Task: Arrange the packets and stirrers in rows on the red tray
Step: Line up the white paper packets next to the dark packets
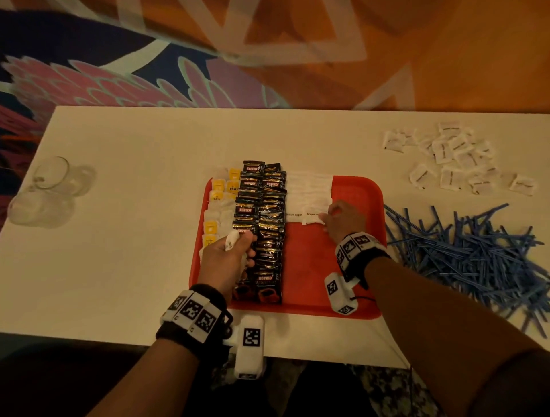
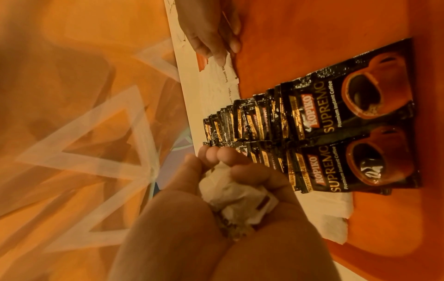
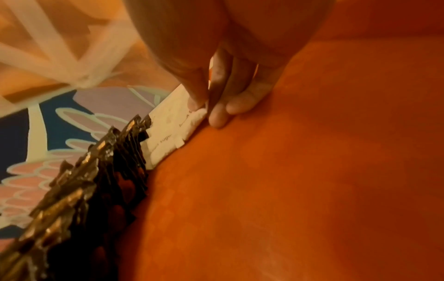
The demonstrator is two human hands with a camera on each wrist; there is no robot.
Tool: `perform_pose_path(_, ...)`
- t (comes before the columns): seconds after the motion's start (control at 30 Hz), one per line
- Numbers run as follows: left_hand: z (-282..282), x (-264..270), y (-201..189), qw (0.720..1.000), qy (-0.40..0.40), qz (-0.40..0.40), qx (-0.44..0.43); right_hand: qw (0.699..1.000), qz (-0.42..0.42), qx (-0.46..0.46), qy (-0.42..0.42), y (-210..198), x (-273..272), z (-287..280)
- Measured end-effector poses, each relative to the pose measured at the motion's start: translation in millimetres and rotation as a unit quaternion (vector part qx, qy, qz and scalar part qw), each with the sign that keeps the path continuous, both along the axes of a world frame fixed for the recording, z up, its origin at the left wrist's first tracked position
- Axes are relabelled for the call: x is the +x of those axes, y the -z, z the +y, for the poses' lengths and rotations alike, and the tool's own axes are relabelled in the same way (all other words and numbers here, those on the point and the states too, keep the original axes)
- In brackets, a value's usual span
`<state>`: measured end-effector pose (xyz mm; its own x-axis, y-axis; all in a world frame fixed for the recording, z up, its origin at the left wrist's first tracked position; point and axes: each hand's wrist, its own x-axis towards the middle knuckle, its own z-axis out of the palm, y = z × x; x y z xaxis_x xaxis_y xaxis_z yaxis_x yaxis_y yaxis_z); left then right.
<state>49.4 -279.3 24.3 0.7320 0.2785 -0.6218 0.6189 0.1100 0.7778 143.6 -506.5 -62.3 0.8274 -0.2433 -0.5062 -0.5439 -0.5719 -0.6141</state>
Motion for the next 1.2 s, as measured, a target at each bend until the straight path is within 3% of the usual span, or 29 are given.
perform_pose_path(0.3, -0.7, -3.2, 6.3, 1.000, 0.004, 0.002, -0.007, 0.997, -0.047, -0.055, 0.002, -8.8, -7.9, 0.8)
perform_pose_path(0.4, 0.9, -4.2, 7.9, 1.000, 0.002, 0.004, -0.003, 0.986, -0.117, -0.077, -0.092, -14.7, -9.8, 5.3)
perform_pose_path(0.5, -0.7, -3.7, 7.3, 1.000, 0.001, 0.004, -0.010, 0.974, -0.118, -0.083, -0.176, -11.9, -10.5, 13.9)
perform_pose_path(0.7, -7.8, 1.5, 1.6, 0.999, 0.031, 0.012, -0.039, 0.982, -0.079, -0.043, -0.164, -8.4, -8.9, 15.7)
perform_pose_path(0.83, -13.3, 9.0, -3.1, 0.996, 0.066, 0.023, -0.054, 0.983, -0.101, -0.032, -0.151, -23.8, -11.0, 12.8)
perform_pose_path(1.03, -35.5, 30.7, -17.6, 0.986, 0.149, 0.003, -0.071, 0.976, -0.112, 0.148, -0.116, -81.0, -17.2, 21.0)
perform_pose_path(1.1, -45.1, 38.1, -26.3, 0.982, 0.180, -0.007, -0.056, 0.960, -0.110, 0.222, -0.129, -100.8, -20.0, 24.2)
perform_pose_path(1.2, -58.0, 45.6, -38.5, 0.972, 0.231, -0.030, -0.009, 0.949, -0.103, 0.263, -0.142, -120.7, -23.0, 24.0)
